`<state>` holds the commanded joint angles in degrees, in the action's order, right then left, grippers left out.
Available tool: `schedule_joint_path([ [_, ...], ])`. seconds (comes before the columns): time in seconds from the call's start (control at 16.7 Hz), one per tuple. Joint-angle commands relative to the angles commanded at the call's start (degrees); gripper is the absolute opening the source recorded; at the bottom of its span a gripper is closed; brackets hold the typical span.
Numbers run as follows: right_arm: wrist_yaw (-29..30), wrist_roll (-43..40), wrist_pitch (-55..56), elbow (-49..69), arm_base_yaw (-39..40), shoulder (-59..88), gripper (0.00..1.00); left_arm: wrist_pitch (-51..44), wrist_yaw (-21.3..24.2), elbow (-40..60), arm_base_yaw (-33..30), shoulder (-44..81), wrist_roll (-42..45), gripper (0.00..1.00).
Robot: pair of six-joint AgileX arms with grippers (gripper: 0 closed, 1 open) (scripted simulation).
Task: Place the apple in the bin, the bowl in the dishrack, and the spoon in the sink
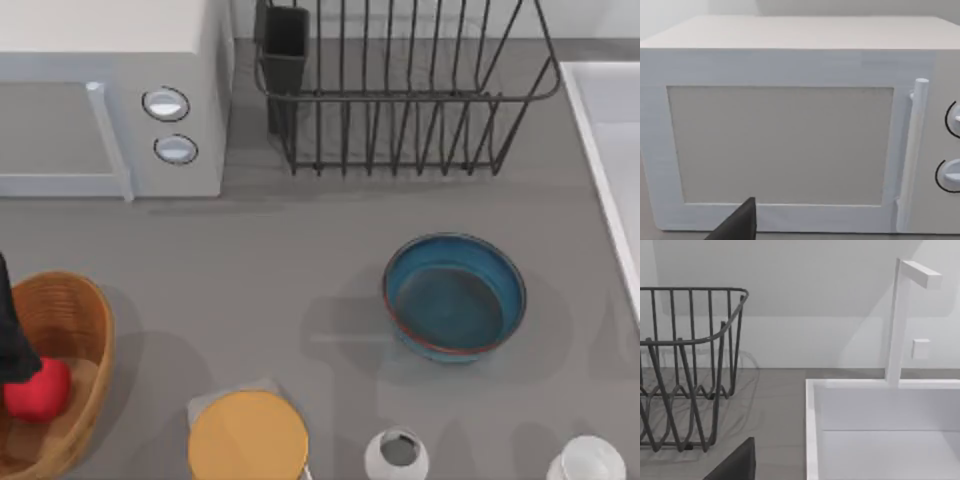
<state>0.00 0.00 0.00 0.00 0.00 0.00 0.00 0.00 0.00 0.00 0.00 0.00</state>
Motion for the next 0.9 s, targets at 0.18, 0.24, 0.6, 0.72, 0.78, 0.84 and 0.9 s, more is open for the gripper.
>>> schedule_joint_path([
  [0.18, 0.0, 0.0, 0.0, 0.0, 0.0, 0.0, 1.0, 0.0, 0.0, 0.0, 0.0, 0.0, 0.0, 1.0],
  [0.24, 0.0, 0.0, 0.0, 0.0, 0.0, 0.0, 1.0, 0.0, 0.0, 0.0, 0.0, 0.0, 0.0, 1.0],
  [0.6, 0.06, 2.24, -7.07, 8.75, 2.3, 8.94, 1.0, 0.0, 0.0, 0.0, 0.0, 0.0, 0.0, 1.0],
  [0.72, 0.06, 3.99, -12.52, 15.91, 4.12, 16.79, 1.0, 0.0, 0.0, 0.0, 0.0, 0.0, 0.0, 1.0],
  [0.78, 0.06, 5.01, -15.65, 20.0, 5.15, 21.62, 1.0, 0.0, 0.0, 0.0, 0.0, 0.0, 0.0, 1.0],
  [0.84, 0.04, 6.11, -18.99, 24.32, 6.23, 27.02, 1.0, 0.0, 0.0, 0.0, 0.0, 0.0, 0.0, 1.0],
  [0.9, 0.02, 7.28, -22.49, 28.8, 7.36, 32.85, 1.0, 0.0, 0.0, 0.0, 0.0, 0.0, 0.0, 1.0],
])
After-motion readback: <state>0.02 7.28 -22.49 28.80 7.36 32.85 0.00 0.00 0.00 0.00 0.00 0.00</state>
